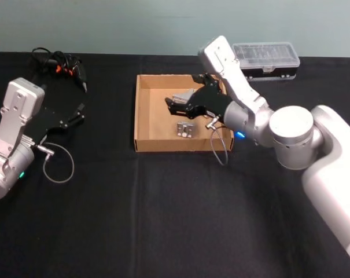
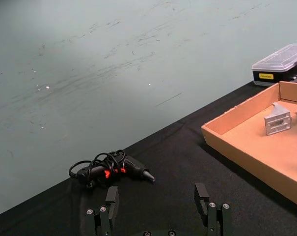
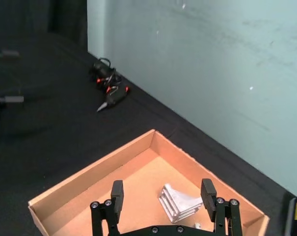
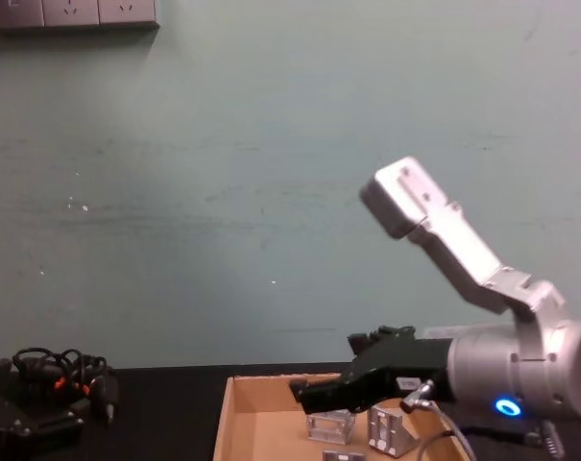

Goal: Use one hand to pick up the angle iron from the table and place it into the box.

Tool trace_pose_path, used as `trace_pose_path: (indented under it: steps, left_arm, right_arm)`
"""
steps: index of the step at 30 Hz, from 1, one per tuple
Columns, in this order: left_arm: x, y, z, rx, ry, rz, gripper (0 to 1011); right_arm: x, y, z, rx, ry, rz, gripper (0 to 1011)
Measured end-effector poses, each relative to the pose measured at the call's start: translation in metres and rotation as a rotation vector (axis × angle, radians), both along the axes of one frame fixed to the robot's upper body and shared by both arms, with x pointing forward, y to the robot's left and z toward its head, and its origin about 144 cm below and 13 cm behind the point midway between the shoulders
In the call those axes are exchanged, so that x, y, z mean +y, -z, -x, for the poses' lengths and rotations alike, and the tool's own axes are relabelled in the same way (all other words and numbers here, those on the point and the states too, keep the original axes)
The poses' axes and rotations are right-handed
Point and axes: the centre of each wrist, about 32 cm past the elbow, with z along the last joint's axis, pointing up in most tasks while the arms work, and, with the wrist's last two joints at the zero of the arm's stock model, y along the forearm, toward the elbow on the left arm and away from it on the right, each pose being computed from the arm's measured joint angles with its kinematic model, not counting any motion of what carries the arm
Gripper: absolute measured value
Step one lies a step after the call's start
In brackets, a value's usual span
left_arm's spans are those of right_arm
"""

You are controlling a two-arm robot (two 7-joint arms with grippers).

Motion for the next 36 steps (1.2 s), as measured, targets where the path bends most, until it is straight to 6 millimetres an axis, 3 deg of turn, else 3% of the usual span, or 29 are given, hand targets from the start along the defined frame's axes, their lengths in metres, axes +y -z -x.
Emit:
trace_pose_path:
  steps: [16,22,36]
  left_arm:
    - [0.0,0.0,0.0,0.0,0.0,0.0,1011]
    - [0.0,0.0,0.0,0.0,0.0,0.0,1011]
    - [0.0,0.0,0.0,0.0,0.0,0.0,1011]
  right_arm:
    - [-0.054,-0.01,0.041,-0.106,0.113,-0.09,1004]
    - [-0.077,-0.001,0.054,-0.107,0.172,-0.101,1004]
    - [-0.098,0.021,0.066,-0.076,0.251,-0.108,1004]
